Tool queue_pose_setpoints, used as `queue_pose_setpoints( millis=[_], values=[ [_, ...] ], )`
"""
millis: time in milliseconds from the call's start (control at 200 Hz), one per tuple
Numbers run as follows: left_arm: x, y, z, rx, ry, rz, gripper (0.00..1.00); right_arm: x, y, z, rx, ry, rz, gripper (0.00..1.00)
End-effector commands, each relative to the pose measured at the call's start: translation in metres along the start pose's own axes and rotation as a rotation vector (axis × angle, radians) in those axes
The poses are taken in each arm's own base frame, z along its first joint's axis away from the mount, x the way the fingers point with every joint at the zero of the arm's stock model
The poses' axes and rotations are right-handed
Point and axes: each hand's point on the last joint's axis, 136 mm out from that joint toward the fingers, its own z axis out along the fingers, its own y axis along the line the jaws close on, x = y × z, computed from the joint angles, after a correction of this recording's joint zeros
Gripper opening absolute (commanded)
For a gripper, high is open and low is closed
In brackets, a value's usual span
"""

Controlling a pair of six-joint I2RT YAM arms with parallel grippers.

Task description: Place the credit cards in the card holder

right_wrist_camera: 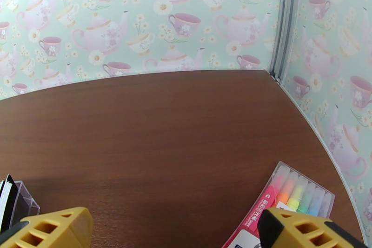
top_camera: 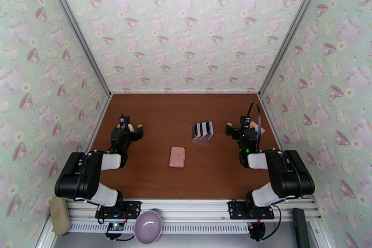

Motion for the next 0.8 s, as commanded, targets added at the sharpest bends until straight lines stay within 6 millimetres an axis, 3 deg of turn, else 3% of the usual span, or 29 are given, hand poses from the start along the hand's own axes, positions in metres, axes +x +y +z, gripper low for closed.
queue_pose_setpoints(
  millis=[0,616,796],
  values=[
    [-0.004,0.001,0.003,-0.014,-0.006,0.011,1.00,-0.006,-0.001,0.004,0.015,-0.010,0.008,1.00],
    [-0.005,0.003,0.003,-0.005,-0.010,-0.003,1.00,-0.006,-0.001,0.004,0.013,-0.010,0.010,1.00],
    [-0.011,0.024,-0.007,-0.130,-0.048,-0.051,1.00,-0.011,-0.002,0.000,0.022,-0.024,0.008,1.00]
  ],
)
